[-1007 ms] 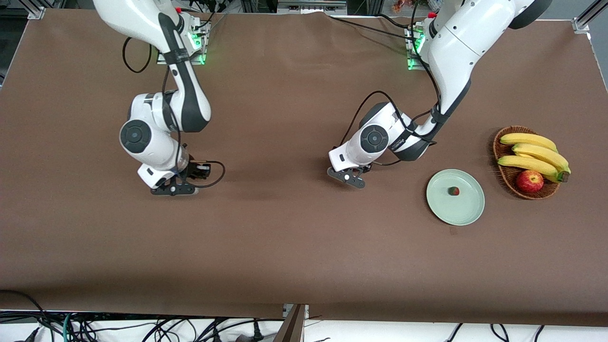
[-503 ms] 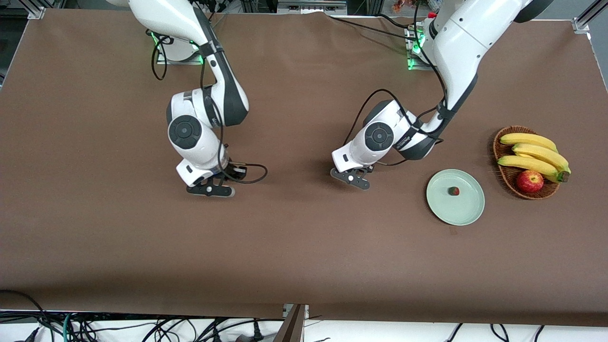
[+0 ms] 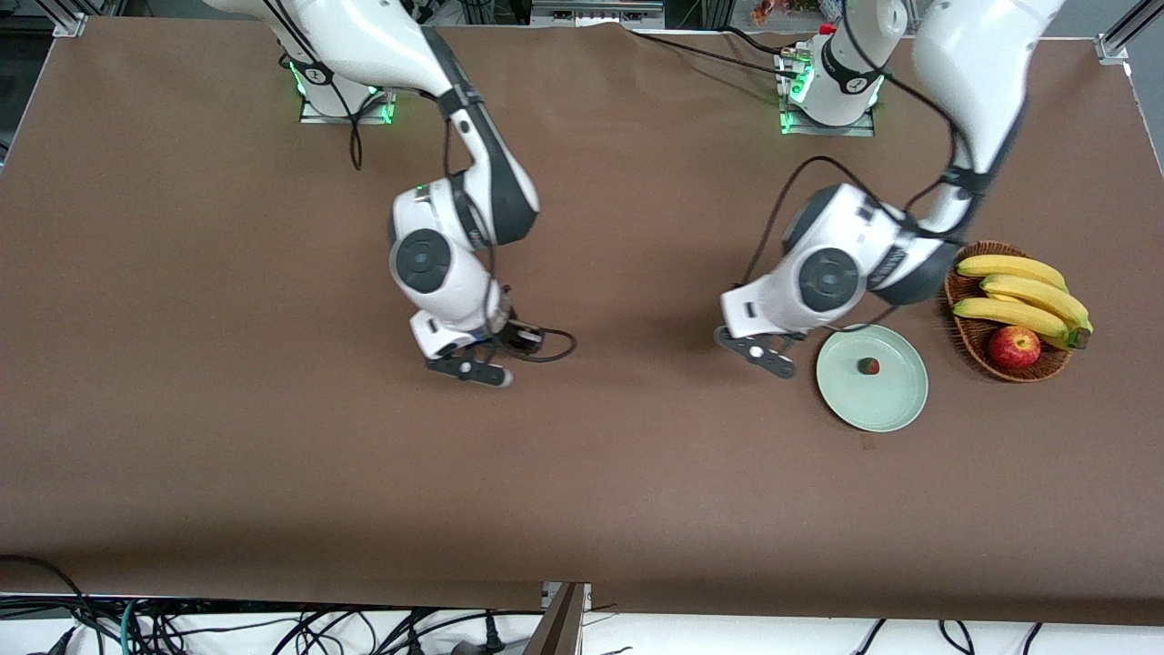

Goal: Collect all strawberries into plate
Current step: 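Place the strawberry on the plate while the right gripper grasps the third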

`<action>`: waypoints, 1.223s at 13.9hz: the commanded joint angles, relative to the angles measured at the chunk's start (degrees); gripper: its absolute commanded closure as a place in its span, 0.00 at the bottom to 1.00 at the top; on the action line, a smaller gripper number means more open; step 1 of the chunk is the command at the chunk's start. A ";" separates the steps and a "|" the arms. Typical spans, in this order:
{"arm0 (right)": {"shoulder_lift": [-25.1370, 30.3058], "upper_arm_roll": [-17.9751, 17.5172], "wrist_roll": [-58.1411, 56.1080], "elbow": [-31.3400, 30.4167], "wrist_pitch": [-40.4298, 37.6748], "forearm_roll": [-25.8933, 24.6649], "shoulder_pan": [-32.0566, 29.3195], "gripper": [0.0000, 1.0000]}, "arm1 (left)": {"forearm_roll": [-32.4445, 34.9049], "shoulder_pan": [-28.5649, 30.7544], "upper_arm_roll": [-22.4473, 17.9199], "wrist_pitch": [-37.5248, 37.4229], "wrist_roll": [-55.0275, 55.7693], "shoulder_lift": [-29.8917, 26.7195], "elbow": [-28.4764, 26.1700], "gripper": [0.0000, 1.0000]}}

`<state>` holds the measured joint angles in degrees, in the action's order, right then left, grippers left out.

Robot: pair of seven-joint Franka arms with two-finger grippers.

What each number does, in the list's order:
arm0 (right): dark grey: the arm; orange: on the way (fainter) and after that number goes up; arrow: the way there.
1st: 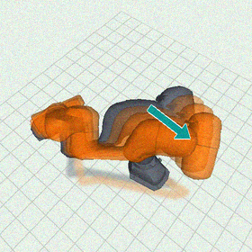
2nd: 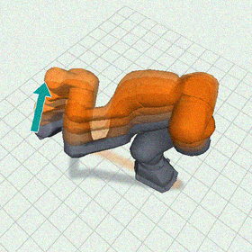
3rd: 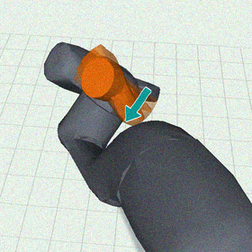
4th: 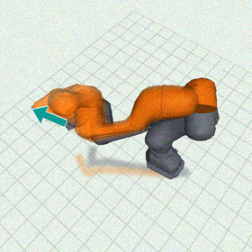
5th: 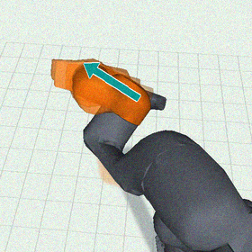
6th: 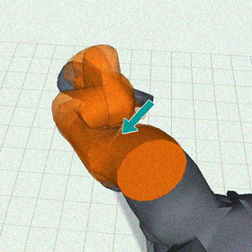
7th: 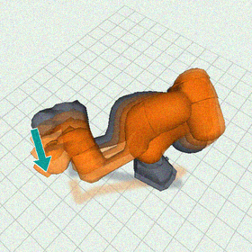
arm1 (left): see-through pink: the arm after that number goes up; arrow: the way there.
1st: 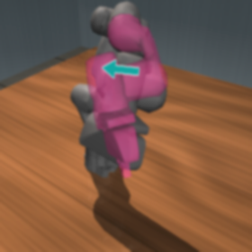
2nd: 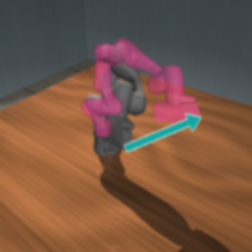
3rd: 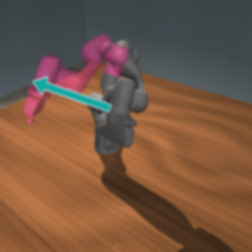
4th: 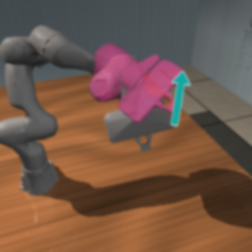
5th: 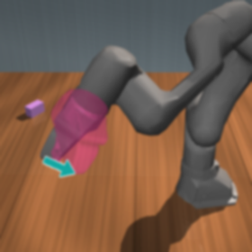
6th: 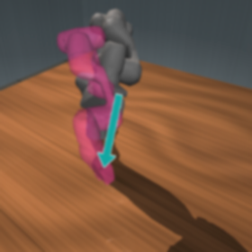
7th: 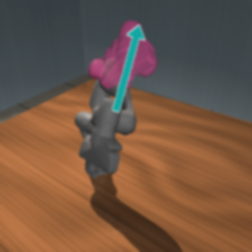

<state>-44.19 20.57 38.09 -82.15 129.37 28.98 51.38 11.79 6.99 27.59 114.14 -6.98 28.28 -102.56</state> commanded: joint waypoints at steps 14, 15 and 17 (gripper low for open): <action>-9.08 -1.51 23.09 8.32 11.55 0.56 7.59 0.01 | 0.17 15.77 0.44 6.28 -27.05 8.47 0.60 0.00; -7.85 0.25 22.65 8.50 8.29 0.56 7.59 0.01 | -0.44 15.77 0.44 5.31 -25.29 7.68 0.69 0.00; -4.43 3.15 20.81 8.85 1.44 0.47 7.50 0.01 | -3.15 15.77 2.45 1.72 -20.21 5.57 0.60 0.00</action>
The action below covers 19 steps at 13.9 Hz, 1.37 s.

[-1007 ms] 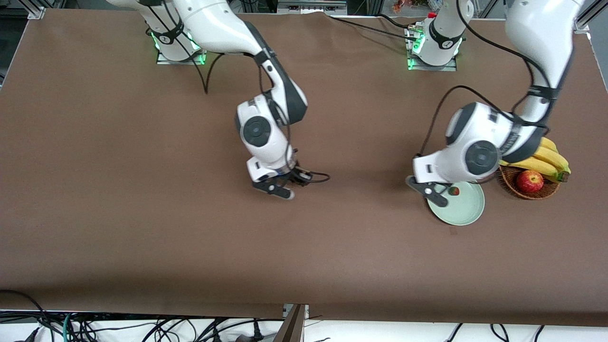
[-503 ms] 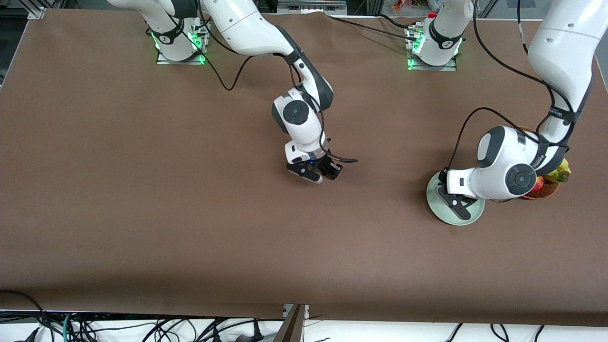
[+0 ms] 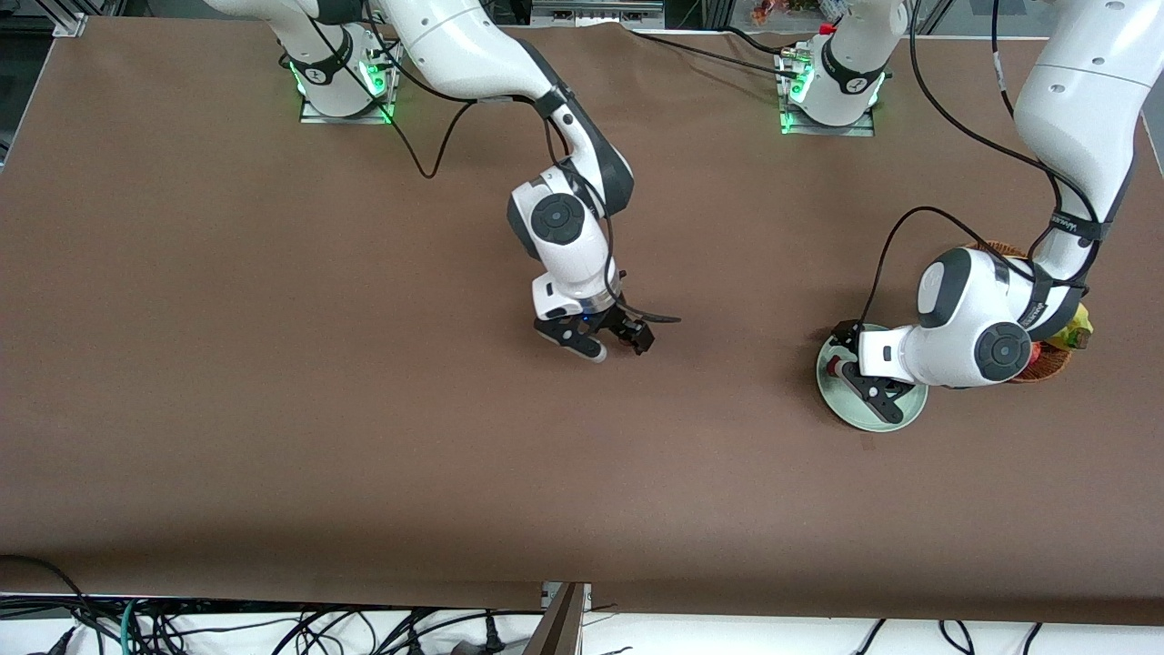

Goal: Collect all strawberries into plate
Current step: 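Set the third strawberry on the table with the right gripper, then grasp the third strawberry with the left gripper while the right gripper withdraws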

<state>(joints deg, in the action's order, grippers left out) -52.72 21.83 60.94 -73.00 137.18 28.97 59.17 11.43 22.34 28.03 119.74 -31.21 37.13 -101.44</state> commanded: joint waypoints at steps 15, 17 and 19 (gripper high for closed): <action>34.94 22.48 -47.20 -13.21 -43.75 -13.65 -1.67 0.00 | 0.95 -31.36 1.96 18.67 71.27 2.95 -1.13 0.00; 37.25 17.41 -50.64 -13.14 -47.95 -14.90 -8.94 0.00 | 4.38 -36.55 -2.78 19.92 74.09 3.21 -0.43 0.00; 41.97 9.41 -50.56 -14.27 -48.76 -20.76 -15.81 0.00 | 4.83 -37.72 -3.86 20.79 74.10 3.92 0.10 0.15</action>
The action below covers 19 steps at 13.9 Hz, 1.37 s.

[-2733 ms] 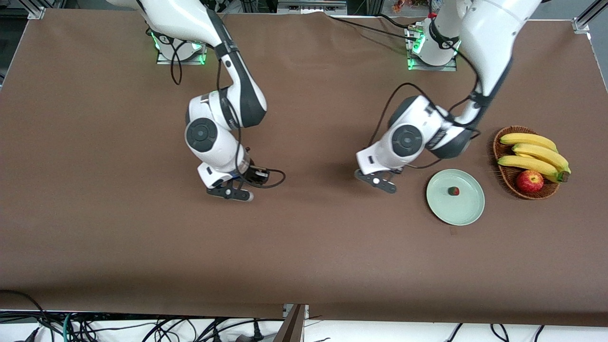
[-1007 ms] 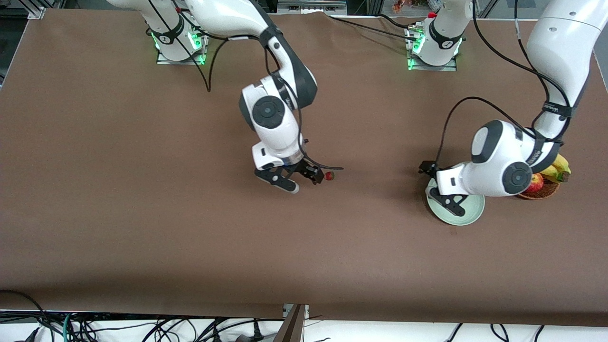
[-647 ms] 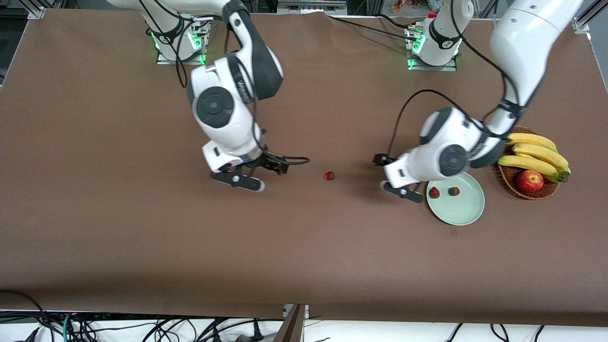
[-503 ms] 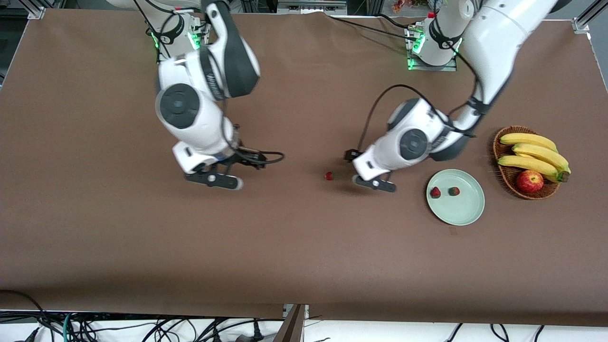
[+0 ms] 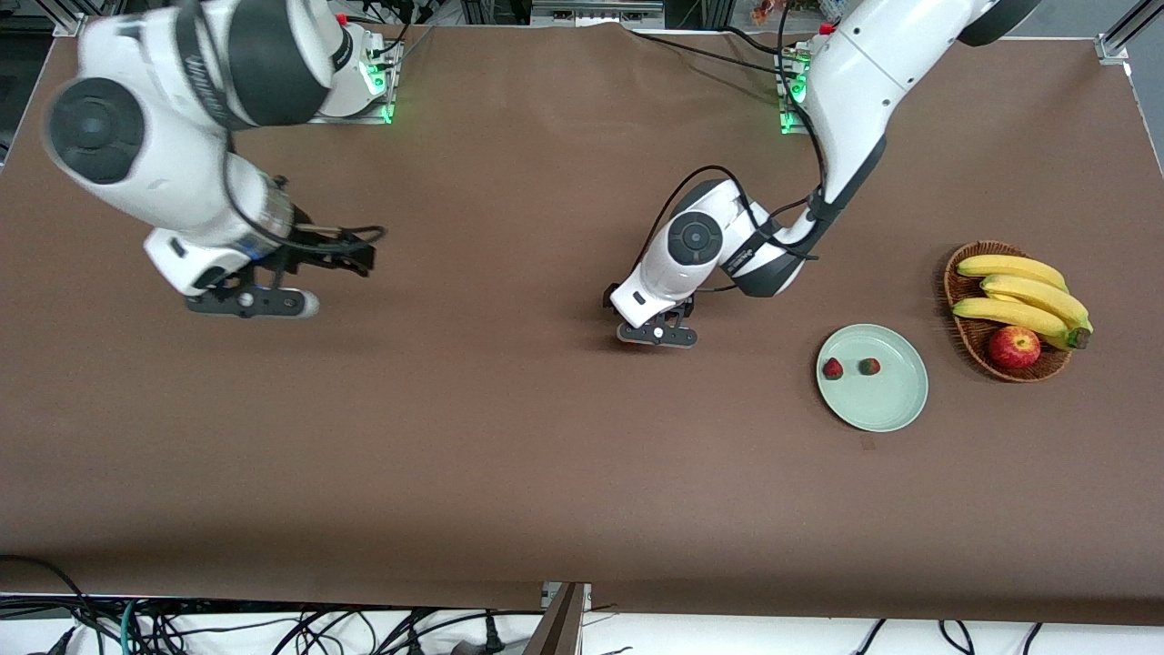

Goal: Collect all strawberries into plate
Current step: 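Grasp the third strawberry with the left gripper while the right gripper withdraws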

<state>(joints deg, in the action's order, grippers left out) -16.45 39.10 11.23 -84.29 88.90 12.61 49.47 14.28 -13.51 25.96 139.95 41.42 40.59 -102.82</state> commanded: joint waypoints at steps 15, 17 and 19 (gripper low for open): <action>13.38 -33.03 -10.17 -7.48 1.18 -11.55 -38.13 0.00 | 2.42 -0.73 -2.23 1.91 0.85 3.19 6.32 1.00; 12.67 -32.95 -10.17 -6.07 1.18 -11.56 -38.04 0.00 | 2.59 1.38 -2.14 -2.90 0.24 0.03 6.32 1.00; 12.41 -33.04 -9.56 -5.19 1.27 -11.73 -37.52 0.00 | 2.51 4.01 -2.14 -8.79 -5.01 -3.13 6.23 1.00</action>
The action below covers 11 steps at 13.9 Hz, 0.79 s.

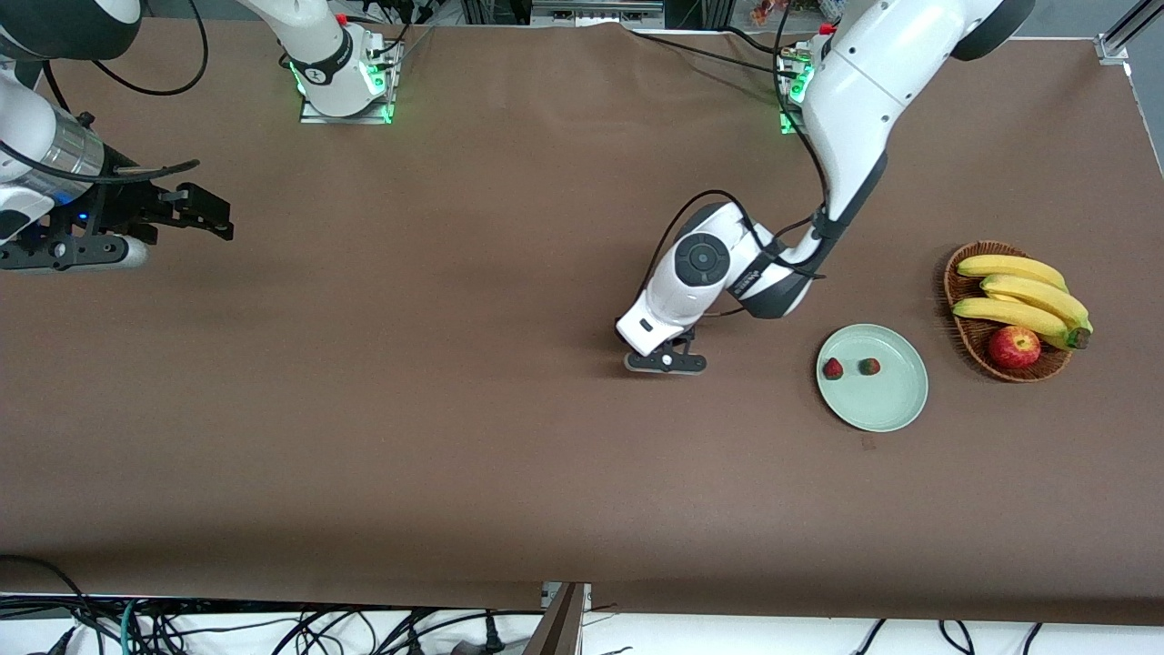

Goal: Collect all strawberries into plate
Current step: 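Grasp the third strawberry with the left gripper while the right gripper withdraws, then lower the strawberry onto the plate and open the left gripper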

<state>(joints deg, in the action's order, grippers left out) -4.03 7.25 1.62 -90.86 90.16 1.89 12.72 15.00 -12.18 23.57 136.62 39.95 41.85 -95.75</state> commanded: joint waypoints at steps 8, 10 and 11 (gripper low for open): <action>-0.97 -0.05 -0.04 5.43 0.02 -1.18 -1.65 0.00 | 1.87 25.69 0.17 -13.67 -52.29 -6.26 -0.93 1.00; -1.06 0.13 0.05 5.43 0.02 -1.18 -1.56 0.00 | 4.06 29.48 0.17 -8.51 -60.22 -3.01 -0.31 1.00; -1.06 0.13 0.05 5.43 0.02 -1.18 -1.47 0.00 | 4.25 30.71 0.17 -7.26 -61.64 -1.69 -0.40 1.00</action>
<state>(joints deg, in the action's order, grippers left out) -4.33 7.78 1.70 -86.81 90.51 1.39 11.67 16.78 16.49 22.80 126.36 -17.49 37.36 -96.44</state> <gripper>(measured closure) 0.000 0.674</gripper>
